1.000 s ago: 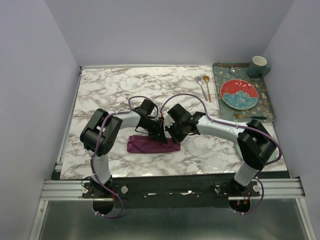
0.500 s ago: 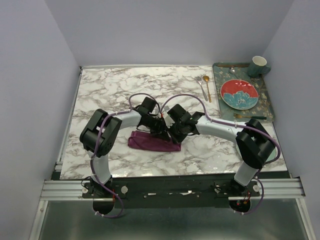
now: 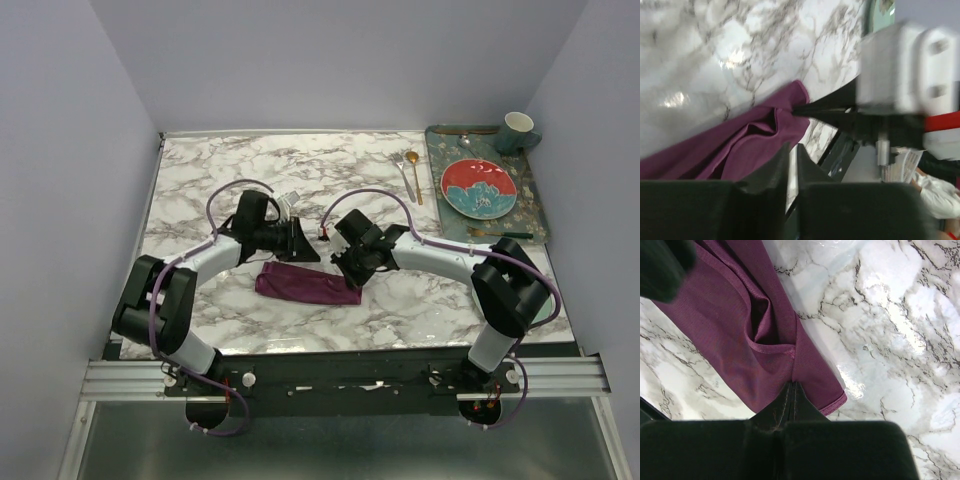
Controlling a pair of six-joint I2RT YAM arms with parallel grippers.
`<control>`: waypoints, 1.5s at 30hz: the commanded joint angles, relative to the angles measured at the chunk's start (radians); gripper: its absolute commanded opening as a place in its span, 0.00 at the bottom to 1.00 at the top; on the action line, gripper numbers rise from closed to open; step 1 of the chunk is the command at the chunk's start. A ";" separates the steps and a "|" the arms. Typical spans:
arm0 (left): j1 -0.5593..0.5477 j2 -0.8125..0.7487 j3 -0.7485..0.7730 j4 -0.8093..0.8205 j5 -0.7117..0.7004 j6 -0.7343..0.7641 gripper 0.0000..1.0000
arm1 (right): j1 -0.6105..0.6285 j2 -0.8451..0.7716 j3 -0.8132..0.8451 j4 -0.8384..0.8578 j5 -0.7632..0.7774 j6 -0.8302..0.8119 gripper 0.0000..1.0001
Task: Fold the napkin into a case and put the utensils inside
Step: Stuff the top corner of the smaller-rectangle-folded napkin into the folded napkin.
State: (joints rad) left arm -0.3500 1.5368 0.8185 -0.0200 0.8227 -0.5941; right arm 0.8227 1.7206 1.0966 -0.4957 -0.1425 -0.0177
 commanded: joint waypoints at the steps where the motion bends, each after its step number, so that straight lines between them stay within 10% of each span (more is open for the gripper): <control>1: -0.035 0.020 -0.123 0.098 0.065 -0.122 0.10 | -0.003 -0.006 0.017 -0.012 0.024 0.015 0.01; 27: -0.130 0.390 -0.064 0.393 0.035 -0.332 0.01 | -0.002 -0.038 0.002 -0.006 -0.017 -0.022 0.01; 45: -0.101 0.207 -0.101 0.341 0.131 -0.268 0.18 | -0.003 -0.044 -0.009 -0.004 0.001 -0.031 0.01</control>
State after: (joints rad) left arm -0.4419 1.7374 0.7361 0.3325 0.9173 -0.8635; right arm 0.8227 1.7050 1.0943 -0.4953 -0.1432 -0.0467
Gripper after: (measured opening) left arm 0.175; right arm 0.011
